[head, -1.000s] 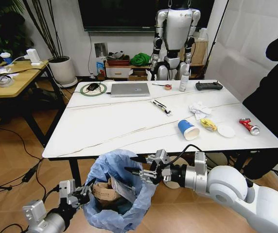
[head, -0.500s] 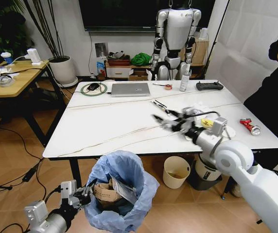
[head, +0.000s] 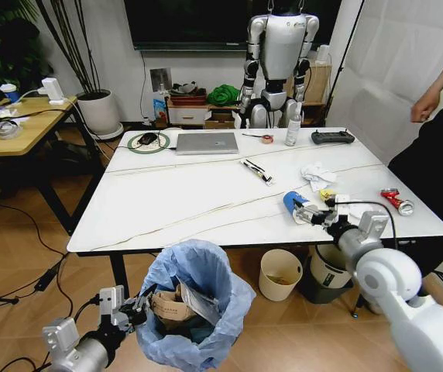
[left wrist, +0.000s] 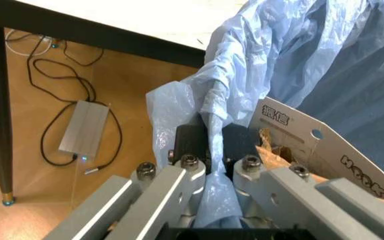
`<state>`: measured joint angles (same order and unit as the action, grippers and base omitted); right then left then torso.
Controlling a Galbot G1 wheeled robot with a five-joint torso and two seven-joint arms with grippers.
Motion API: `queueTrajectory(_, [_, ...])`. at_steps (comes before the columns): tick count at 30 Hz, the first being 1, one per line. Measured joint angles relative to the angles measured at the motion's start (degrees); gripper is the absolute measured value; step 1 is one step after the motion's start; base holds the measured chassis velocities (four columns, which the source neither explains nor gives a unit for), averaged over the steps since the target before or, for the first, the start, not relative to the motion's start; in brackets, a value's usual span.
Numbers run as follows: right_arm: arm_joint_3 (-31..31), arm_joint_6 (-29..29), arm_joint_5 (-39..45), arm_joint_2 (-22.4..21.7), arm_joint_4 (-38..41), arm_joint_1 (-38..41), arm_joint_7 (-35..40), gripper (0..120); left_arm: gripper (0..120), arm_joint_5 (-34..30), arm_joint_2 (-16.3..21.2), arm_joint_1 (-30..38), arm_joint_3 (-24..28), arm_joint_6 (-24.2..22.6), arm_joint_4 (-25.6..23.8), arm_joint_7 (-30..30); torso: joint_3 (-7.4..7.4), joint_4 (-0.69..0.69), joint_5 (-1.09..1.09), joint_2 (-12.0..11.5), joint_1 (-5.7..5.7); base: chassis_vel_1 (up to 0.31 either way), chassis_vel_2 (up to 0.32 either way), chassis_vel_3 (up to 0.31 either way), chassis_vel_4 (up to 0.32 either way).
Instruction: Pick up the trash bin and place the trash from the table into it.
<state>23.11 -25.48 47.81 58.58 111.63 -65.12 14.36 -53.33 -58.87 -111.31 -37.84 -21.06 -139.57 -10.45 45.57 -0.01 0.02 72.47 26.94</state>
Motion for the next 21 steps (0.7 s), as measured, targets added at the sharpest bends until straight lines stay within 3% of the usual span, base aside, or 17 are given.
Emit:
queueTrajectory(20, [-2.41, 3.09, -1.67, 3.15, -10.4, 5.31, -8.39, 100, 0, -0.09, -0.34, -0.27, -0.54, 0.18, -0.01, 0.0, 0.0, 0.0, -0.02, 0.01, 0.0, 0.0, 0.0, 0.0, 0.0])
queueTrajectory(21, [-2.41, 3.39, -1.68, 3.15, -11.51, 5.74, -9.82, 96, 0, -0.09, -0.37, -0.24, -0.54, 0.18, 0.03, 0.0, 0.0, 0.01, -0.02, 0.01, 0.0, 0.0, 0.0, 0.0, 0.0])
